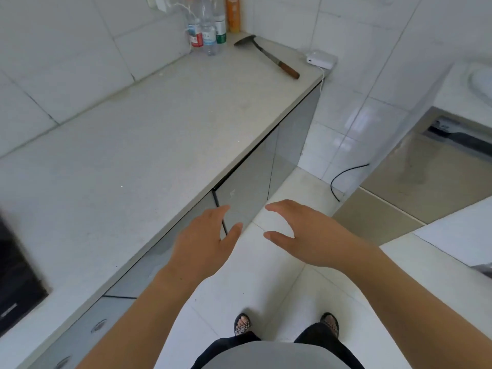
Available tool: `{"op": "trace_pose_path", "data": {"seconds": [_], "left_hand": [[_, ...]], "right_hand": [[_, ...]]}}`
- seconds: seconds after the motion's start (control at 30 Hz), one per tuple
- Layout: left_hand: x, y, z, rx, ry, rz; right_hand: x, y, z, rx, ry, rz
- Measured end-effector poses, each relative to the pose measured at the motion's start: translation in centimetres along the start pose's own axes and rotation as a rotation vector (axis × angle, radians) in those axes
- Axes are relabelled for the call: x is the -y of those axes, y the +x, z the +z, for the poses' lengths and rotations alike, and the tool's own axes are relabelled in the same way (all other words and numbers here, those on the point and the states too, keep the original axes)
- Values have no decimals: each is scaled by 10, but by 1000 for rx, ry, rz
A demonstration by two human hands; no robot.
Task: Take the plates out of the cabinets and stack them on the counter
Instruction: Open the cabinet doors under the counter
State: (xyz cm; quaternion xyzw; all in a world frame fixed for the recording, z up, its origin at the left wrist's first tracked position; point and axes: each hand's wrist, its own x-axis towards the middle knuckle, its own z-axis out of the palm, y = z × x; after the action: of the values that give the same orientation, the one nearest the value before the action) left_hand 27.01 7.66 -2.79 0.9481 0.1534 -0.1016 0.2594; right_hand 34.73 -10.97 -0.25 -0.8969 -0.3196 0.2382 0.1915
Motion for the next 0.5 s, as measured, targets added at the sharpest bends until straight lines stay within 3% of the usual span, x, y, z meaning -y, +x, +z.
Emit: {"op": "trace_pose_path", "data": {"seconds": [0.5], "left_hand": [[-78, 65, 31, -252, -19, -554]], "right_hand": [[-81, 133, -63, 209, -100, -555]]}}
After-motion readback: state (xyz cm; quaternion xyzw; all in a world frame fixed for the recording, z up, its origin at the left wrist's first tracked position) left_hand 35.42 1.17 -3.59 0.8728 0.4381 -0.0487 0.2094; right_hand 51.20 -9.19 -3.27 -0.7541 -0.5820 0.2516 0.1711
